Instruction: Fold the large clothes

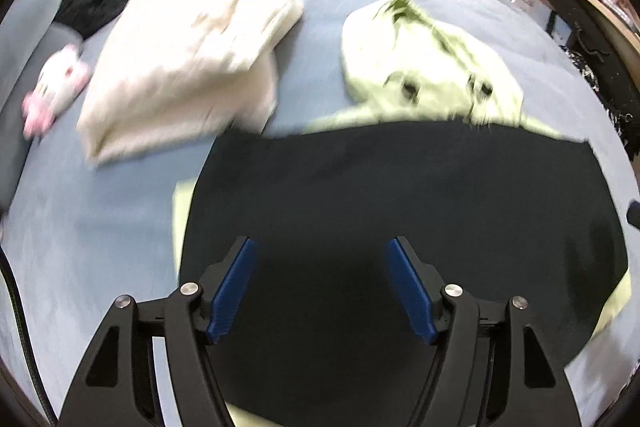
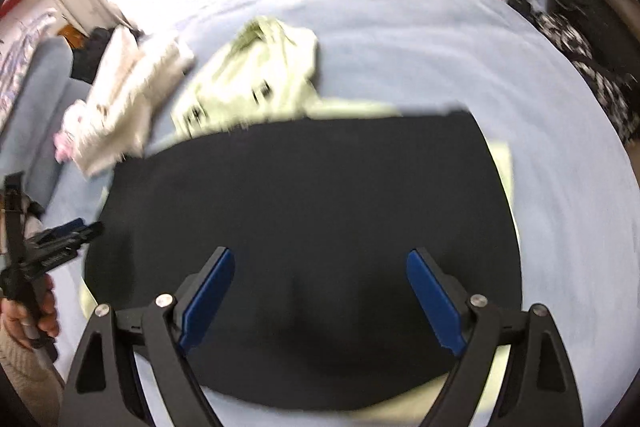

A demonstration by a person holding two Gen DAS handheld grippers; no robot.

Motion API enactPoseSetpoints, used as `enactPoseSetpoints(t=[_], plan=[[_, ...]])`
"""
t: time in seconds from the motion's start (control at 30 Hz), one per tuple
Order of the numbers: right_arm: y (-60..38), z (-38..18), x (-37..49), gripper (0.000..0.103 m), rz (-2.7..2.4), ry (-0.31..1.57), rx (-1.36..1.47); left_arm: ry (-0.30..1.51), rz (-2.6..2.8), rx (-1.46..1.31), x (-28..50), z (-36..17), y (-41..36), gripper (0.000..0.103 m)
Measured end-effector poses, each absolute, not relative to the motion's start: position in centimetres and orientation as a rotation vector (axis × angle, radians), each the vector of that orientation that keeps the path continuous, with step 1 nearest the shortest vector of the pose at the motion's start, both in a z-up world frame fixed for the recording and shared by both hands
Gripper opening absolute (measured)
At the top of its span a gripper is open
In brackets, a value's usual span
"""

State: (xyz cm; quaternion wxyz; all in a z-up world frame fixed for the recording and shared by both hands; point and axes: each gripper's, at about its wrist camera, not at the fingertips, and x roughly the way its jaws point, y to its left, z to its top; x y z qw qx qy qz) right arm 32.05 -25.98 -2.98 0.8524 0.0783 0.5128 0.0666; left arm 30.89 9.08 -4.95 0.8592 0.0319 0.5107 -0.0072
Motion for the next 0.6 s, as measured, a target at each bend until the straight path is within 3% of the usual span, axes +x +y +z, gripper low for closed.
enactPoseSetpoints(t=[0.3, 0.6], plan=[[-24.3, -2.5, 47.4, 0.085, 0.217, 1.020, 0.271, 1.109, -0.057, 0.007, 46.4, -6.5, 6.5, 0.068], [-22.8, -8.4, 58.1, 0.068, 0.171, 1.088, 0.277, 1.151, -0.012, -0.017, 54.6, -10.5, 6.2, 0.068]])
